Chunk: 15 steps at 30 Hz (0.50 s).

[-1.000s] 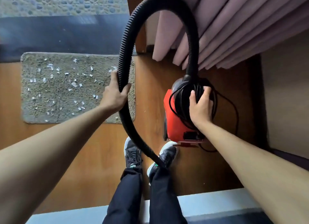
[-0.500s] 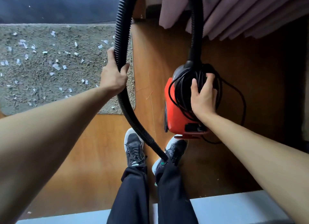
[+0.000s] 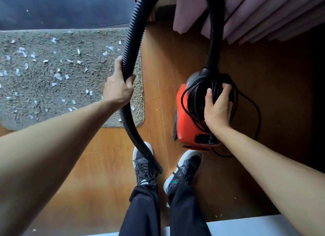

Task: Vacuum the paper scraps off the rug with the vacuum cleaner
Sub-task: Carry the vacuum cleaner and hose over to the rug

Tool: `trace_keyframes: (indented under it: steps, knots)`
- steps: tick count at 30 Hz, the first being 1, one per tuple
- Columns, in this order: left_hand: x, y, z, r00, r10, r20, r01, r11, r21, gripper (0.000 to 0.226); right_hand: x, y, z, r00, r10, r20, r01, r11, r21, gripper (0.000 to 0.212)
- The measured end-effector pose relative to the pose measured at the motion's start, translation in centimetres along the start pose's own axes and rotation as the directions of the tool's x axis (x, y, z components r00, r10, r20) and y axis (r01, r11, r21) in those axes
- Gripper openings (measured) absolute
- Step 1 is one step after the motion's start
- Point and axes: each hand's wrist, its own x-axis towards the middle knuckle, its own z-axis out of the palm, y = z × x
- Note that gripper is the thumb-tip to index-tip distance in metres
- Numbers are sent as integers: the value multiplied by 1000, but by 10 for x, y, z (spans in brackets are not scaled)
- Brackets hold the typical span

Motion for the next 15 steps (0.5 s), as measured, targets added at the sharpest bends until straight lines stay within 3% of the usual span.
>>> trace_keyframes:
  steps: [7,15]
  knots:
    - [10,-9,34,997,-67,26,71,979,-190,55,0,13,12,999,-34,-7,34,999,16,39]
    - [14,-19,55,983,-184,4,180,959,-219,48,1,17,29,986,-109,-127,112,993,19,40]
